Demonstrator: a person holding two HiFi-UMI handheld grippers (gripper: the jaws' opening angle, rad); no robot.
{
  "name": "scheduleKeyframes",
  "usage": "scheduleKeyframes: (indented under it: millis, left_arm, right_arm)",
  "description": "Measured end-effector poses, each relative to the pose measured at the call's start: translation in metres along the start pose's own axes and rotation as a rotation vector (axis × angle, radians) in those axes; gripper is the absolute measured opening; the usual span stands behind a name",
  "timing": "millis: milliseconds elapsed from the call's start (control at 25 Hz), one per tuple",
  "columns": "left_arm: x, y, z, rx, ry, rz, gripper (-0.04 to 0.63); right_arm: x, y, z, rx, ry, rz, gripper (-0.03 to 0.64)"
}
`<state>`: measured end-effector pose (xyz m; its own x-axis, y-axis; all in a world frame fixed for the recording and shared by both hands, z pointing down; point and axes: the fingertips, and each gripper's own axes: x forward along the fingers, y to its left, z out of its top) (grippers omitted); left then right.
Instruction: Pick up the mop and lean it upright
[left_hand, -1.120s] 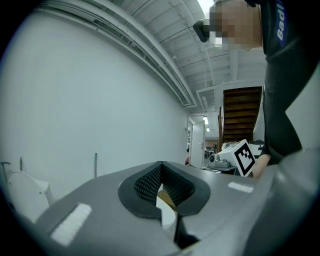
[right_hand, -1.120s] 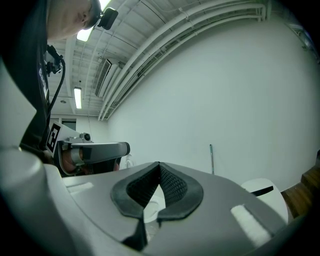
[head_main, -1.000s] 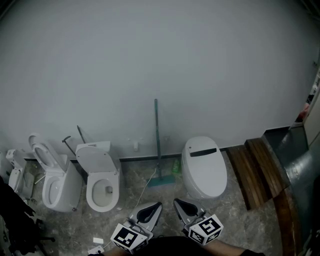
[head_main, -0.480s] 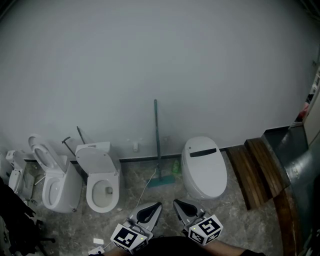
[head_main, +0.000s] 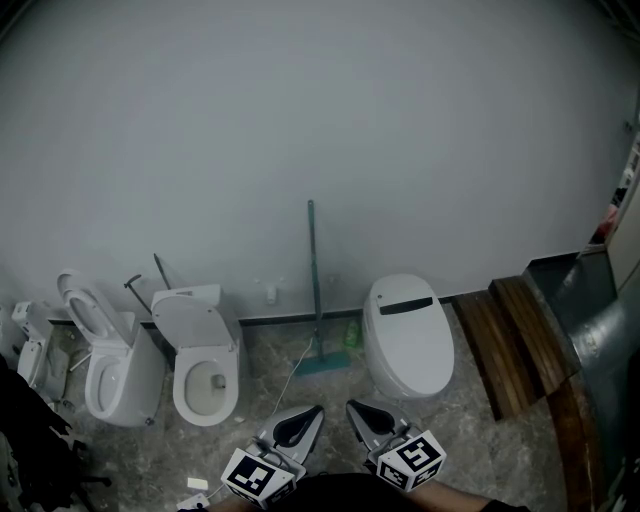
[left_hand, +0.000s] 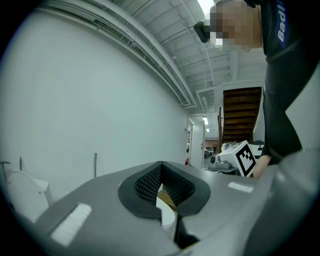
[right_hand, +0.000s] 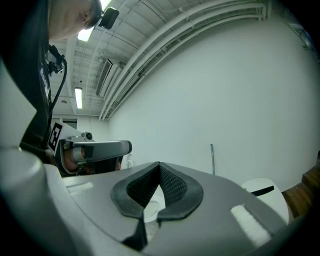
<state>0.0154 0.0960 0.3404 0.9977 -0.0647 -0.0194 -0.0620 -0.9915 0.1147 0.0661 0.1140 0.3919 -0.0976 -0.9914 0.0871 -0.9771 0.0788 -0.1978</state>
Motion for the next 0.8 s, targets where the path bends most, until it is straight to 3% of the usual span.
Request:
scheduleKeyframes:
  millis: [800]
  left_arm:
    - [0.0047, -0.0032, -0.0015, 0.0, 0.004, -0.004, 0.015]
  right_arm:
    - [-0.0027, -0.0041, -0.0031, 0.008, 0.002, 0.002, 0.002]
